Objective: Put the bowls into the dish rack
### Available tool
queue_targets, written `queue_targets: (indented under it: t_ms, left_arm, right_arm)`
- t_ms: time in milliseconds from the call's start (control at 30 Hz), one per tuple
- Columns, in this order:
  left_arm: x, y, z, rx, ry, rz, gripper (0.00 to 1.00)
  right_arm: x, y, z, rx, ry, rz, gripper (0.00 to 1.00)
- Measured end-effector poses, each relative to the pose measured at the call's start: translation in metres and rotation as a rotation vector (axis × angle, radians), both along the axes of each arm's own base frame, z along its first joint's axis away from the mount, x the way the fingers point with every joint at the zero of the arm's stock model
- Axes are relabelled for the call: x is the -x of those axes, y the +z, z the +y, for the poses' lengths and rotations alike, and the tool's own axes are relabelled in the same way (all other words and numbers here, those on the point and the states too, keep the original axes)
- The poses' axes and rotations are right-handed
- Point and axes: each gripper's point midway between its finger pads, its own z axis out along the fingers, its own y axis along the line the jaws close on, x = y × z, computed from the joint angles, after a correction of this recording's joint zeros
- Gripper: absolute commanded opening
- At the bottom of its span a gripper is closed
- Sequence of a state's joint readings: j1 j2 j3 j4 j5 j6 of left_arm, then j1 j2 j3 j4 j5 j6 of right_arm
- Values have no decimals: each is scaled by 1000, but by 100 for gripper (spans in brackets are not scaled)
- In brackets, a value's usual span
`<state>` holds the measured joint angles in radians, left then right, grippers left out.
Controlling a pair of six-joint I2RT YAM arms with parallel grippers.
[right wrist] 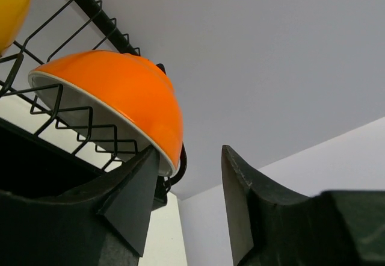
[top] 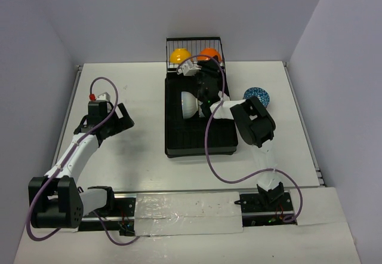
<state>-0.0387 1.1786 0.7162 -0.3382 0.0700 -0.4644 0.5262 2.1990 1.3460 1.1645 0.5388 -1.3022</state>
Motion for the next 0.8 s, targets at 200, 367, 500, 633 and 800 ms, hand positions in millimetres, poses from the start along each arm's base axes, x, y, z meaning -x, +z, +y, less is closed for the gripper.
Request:
queue_targets:
  t_ms: [200,367,500,633,800]
  left_arm:
    - [0,0,3,1,8,0,99]
    - [-1,0,5,1,15,-1,99]
    - [-1,3,6,2,21,-9,99]
    - [-1,6,8,3,24,-21,99]
    - [-1,7,8,4,26,-23,99]
  right_arm:
    - [22,24,2,-16,23,-18,75]
    - [59,91,11,-103,87,-118,82]
    - [92,140,8,-227,139,-184,84]
    - [111,162,-12,-385,141,-157,89]
    - [133,168,-50,-630,93,-72,97]
